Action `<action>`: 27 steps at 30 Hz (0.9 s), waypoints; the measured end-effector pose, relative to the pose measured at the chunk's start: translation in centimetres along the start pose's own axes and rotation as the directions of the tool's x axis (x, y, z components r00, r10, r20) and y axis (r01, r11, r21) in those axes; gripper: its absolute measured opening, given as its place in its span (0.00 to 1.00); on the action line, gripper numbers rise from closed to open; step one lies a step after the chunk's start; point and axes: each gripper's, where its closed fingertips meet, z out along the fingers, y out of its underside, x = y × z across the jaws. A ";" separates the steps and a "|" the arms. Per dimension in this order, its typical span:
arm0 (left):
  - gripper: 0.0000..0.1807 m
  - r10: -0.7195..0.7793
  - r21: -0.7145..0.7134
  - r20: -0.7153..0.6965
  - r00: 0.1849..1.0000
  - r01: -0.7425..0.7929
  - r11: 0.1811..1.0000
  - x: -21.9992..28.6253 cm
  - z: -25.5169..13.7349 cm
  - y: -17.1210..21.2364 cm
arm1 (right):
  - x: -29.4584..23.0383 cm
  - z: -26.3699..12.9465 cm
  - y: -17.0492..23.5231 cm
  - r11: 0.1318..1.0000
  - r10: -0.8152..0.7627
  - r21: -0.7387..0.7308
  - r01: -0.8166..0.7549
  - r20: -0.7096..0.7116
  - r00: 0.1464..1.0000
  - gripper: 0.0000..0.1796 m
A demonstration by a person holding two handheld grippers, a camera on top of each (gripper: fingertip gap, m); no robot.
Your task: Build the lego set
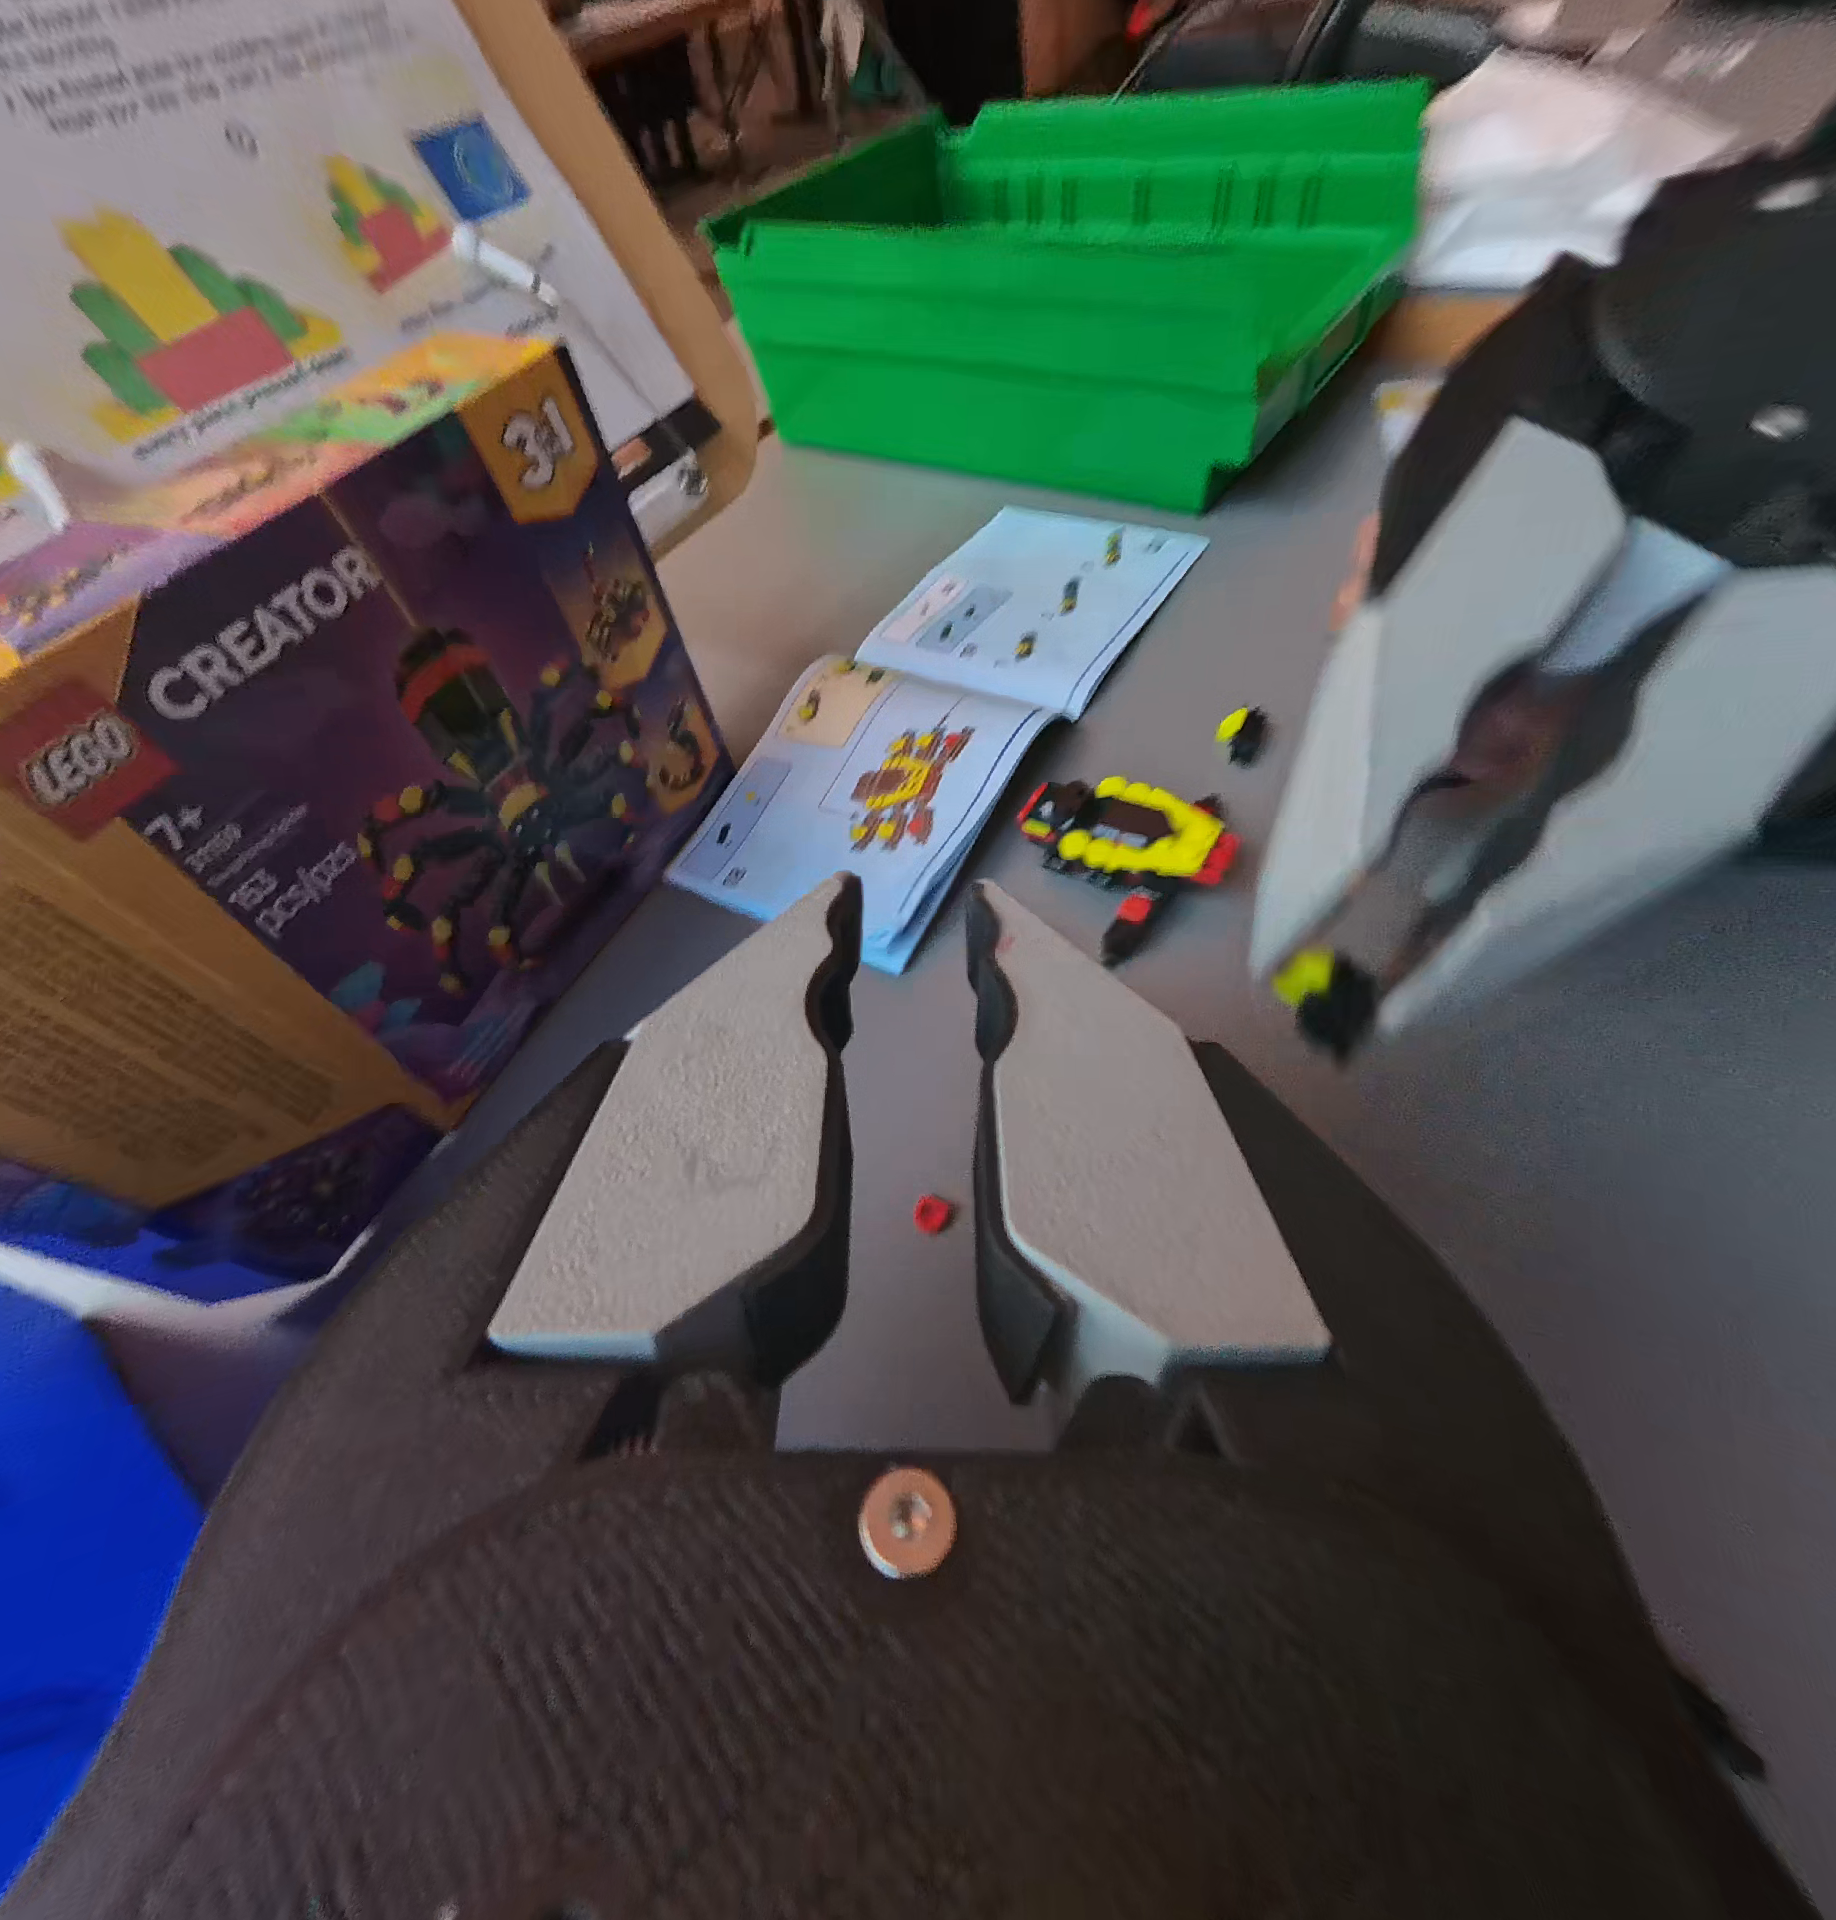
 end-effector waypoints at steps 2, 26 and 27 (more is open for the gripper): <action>0.10 -0.009 0.109 -0.097 0.995 0.020 0.994 1.5 -0.7 -1.9 | 1.8 -2.7 -3.1 0.973 -0.044 0.222 0.059 -0.071 0.996 0.06; 0.17 0.188 0.446 -0.599 0.778 0.129 0.886 12.8 -6.2 -6.8 | -2.5 -6.3 -7.4 0.818 -0.287 0.530 0.223 0.041 0.957 0.06; 0.18 0.158 0.422 -0.617 0.771 0.155 0.893 12.7 -6.1 -6.8 | -2.4 -6.2 -7.2 0.823 -0.305 0.509 0.252 0.022 0.952 0.06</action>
